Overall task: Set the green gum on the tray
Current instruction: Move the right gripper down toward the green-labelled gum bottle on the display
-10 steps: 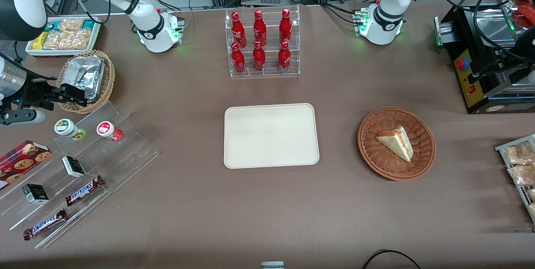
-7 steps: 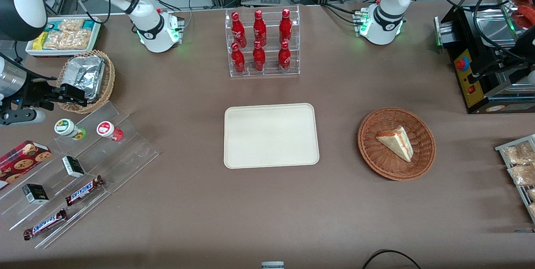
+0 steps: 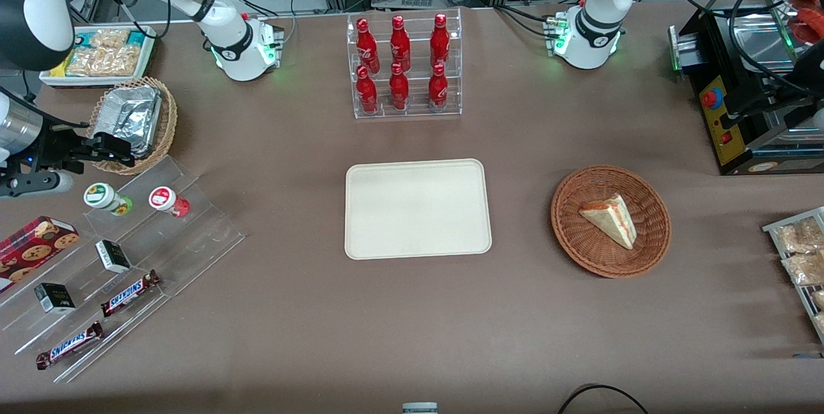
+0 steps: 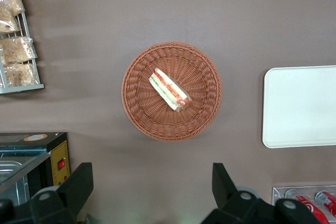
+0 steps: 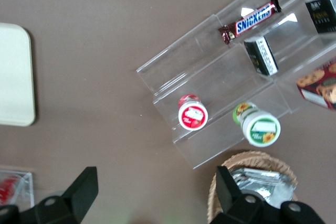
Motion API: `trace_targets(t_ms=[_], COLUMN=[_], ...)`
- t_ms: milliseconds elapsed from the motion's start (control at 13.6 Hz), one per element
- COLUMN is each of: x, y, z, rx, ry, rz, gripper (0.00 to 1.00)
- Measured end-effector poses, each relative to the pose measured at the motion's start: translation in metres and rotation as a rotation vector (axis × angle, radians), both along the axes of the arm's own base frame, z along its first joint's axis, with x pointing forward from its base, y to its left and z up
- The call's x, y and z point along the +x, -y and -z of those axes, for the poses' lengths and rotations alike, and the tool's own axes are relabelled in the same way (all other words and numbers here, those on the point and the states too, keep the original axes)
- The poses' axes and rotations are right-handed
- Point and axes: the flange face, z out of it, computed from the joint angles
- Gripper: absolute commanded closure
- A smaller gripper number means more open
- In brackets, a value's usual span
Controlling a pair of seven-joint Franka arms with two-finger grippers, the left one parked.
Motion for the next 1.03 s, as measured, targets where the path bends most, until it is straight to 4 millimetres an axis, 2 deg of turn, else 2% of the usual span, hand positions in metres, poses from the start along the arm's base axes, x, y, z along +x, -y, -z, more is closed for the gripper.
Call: trace_targets(t_ms=[293,660,1027], x=[0.003,-0.001,0.004], y=[0.049,0.094,0.124], z=[0.03,0.063,0.095], rx=[0.014,0.036,0.048], ry=[0.029,0.038,0.034], rz=[-0.131,-0.384,-0.519], gripper=[0.0,0.0,0.0])
